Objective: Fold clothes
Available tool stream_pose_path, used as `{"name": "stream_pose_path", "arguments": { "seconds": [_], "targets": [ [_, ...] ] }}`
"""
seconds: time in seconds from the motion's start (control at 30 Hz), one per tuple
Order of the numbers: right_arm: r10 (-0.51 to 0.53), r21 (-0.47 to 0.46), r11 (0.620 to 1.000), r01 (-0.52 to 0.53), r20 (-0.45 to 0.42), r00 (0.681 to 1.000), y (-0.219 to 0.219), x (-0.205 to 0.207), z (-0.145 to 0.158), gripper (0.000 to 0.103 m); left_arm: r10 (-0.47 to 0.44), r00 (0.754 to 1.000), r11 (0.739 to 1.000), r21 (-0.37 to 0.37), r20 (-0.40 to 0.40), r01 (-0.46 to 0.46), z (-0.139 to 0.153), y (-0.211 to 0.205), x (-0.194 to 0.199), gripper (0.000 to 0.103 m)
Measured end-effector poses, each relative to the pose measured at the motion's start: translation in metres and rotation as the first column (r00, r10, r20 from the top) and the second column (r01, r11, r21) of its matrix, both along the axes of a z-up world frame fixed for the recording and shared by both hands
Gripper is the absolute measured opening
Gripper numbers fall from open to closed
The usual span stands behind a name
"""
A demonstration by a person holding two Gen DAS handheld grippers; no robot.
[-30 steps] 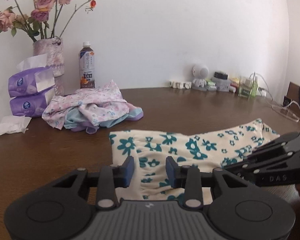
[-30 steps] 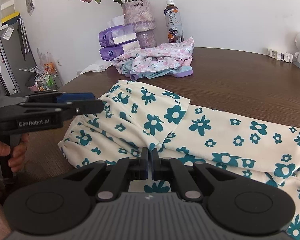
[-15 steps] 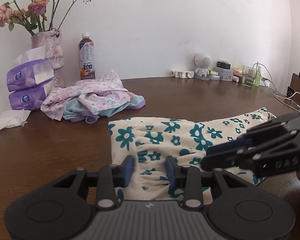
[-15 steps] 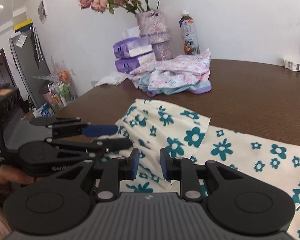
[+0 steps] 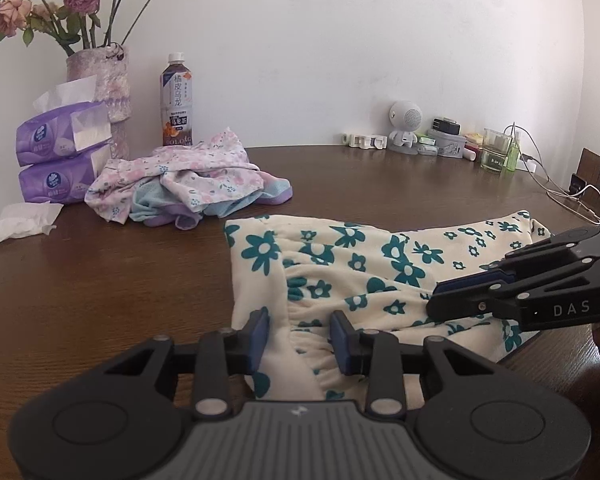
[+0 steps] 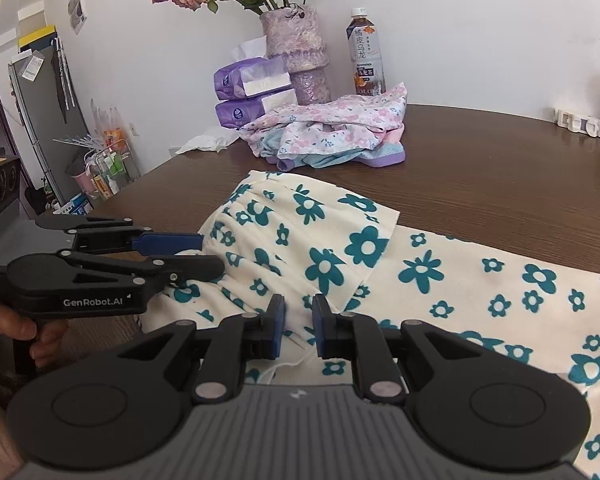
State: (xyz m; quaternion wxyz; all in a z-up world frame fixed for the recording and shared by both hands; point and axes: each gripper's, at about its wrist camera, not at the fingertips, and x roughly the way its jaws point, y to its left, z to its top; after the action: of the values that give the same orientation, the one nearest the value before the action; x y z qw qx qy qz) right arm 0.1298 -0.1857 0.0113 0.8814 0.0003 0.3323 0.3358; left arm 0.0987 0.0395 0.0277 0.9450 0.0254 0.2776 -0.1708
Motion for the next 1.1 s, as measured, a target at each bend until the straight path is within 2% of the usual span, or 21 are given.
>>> {"name": "stream_pose_path", "arguments": {
  "seconds": [0.13,0.2,0.23,0.33,0.47,0.5,0.53,0.57,0.7,0.77,0.87,0.93,1.03,1.1],
  "targets": [
    [-0.018,0.034,0.999,0.018,0.002,1.0,-0.013,-0.008,0.007,0.015,-0.001,1.0,1.0,0.01,-0.013,0.001,-0.004,0.0,0.001,0.032],
    [0.019,0.059,0.998,-0.02,0.025,1.0,-0.014,-0.017,0.016,0.016,-0.001,1.0,1.0,0.014,-0.019,0.001,-0.006,-0.001,0.002,0.032],
    [0.037,0.062,0.997,-0.039,0.036,0.999,-0.013,-0.021,0.019,0.02,0.0,1.0,1.0,0.013,-0.019,0.001,-0.006,0.0,0.002,0.032],
    [0.093,0.03,0.995,-0.095,0.06,0.994,-0.003,-0.031,0.022,0.035,0.002,1.0,1.0,0.005,-0.021,-0.002,-0.006,0.001,0.002,0.033],
    [0.141,-0.012,0.99,-0.141,0.049,0.989,0.01,-0.036,0.016,0.037,0.008,1.0,0.999,-0.031,-0.02,-0.008,-0.004,0.005,0.002,0.034],
    [0.147,-0.029,0.989,-0.145,0.047,0.988,0.014,-0.035,0.013,0.036,0.01,1.0,0.999,-0.046,-0.019,-0.011,-0.004,0.007,0.001,0.034],
    [0.148,-0.053,0.988,-0.145,0.05,0.988,0.017,-0.036,0.009,0.023,0.013,1.0,0.998,-0.059,-0.016,-0.014,-0.002,0.009,-0.001,0.034],
    [0.148,-0.075,0.987,-0.144,0.051,0.988,0.02,-0.035,0.006,0.003,0.016,1.0,0.997,-0.069,-0.009,-0.016,0.002,0.012,-0.004,0.035],
    [0.134,-0.07,0.989,-0.13,0.056,0.989,0.017,-0.034,0.007,0.003,-0.004,1.0,0.995,-0.1,0.015,0.005,0.015,0.026,-0.024,0.04],
    [0.123,-0.058,0.991,-0.119,0.066,0.99,0.014,-0.035,0.009,0.003,-0.045,0.999,0.995,-0.084,0.013,0.046,0.019,0.03,-0.036,0.044],
    [0.115,-0.054,0.992,-0.111,0.071,0.991,0.013,-0.032,0.01,0.003,-0.112,0.994,0.994,-0.013,0.014,0.112,0.019,0.027,-0.053,0.049],
    [0.109,-0.05,0.993,-0.105,0.068,0.992,0.013,-0.03,0.009,0.003,-0.138,0.99,0.989,0.047,0.007,0.138,0.015,0.021,-0.059,0.049],
    [0.099,-0.038,0.995,-0.096,0.07,0.993,0.012,-0.029,0.009,0.003,-0.136,0.991,0.981,0.134,-0.013,0.136,0.005,0.011,-0.058,0.047],
    [0.094,-0.03,0.995,-0.092,0.077,0.993,0.012,-0.03,0.011,0.003,-0.127,0.992,0.979,0.158,-0.023,0.129,0.0,0.008,-0.054,0.036]
  ]
}}
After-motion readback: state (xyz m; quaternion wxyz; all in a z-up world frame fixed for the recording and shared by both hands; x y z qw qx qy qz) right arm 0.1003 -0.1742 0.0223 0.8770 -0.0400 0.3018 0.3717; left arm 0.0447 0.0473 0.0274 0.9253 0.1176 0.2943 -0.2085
